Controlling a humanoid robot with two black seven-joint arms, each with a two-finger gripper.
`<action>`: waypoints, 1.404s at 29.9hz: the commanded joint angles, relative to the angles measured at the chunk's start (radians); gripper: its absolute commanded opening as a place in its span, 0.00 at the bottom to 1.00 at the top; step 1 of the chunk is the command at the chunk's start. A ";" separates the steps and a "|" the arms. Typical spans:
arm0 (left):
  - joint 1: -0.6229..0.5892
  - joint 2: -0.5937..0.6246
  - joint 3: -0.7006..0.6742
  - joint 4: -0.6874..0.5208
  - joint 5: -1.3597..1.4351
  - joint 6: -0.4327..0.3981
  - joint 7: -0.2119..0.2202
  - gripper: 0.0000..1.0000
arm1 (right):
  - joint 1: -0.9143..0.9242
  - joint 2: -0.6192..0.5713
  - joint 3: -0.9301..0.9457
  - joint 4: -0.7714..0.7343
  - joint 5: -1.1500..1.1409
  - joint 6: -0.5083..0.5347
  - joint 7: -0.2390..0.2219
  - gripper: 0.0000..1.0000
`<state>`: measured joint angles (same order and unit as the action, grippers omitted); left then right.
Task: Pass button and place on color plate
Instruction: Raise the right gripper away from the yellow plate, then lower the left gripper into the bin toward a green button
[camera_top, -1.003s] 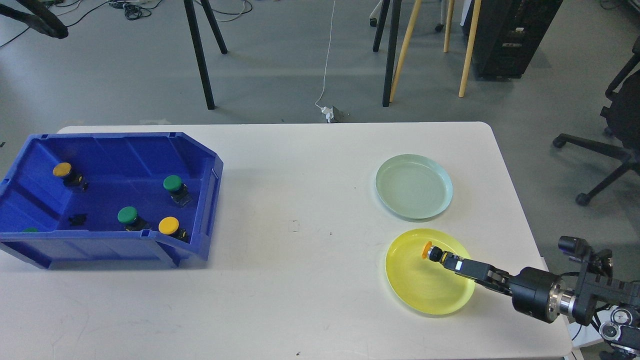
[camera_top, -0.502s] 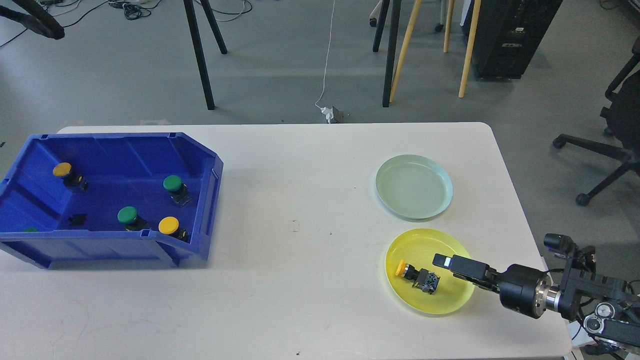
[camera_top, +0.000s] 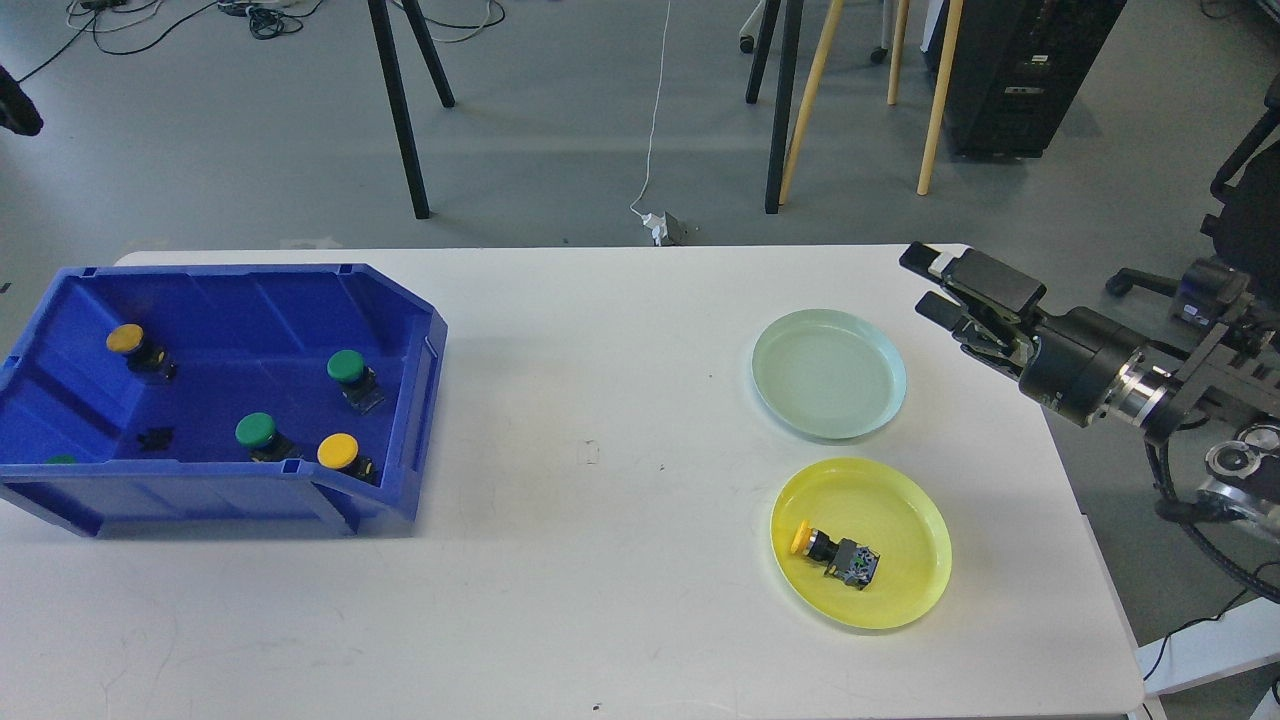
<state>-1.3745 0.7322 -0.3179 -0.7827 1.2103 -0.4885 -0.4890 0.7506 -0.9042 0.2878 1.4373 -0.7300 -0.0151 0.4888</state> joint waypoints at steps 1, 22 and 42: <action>0.051 0.068 0.049 -0.110 0.051 0.000 0.000 0.99 | 0.039 0.011 0.050 -0.006 0.084 -0.005 0.000 0.95; 0.445 0.165 0.071 -0.233 0.417 0.000 0.000 0.99 | 0.135 0.007 -0.240 -0.074 -0.003 -0.012 -0.058 0.94; 0.503 -0.137 0.171 0.198 0.462 0.136 0.000 0.99 | 0.110 0.025 -0.322 -0.074 -0.023 -0.057 -0.058 0.94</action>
<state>-0.8674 0.6105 -0.1489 -0.6002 1.6758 -0.3575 -0.4886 0.8615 -0.8790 -0.0337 1.3639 -0.7532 -0.0722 0.4312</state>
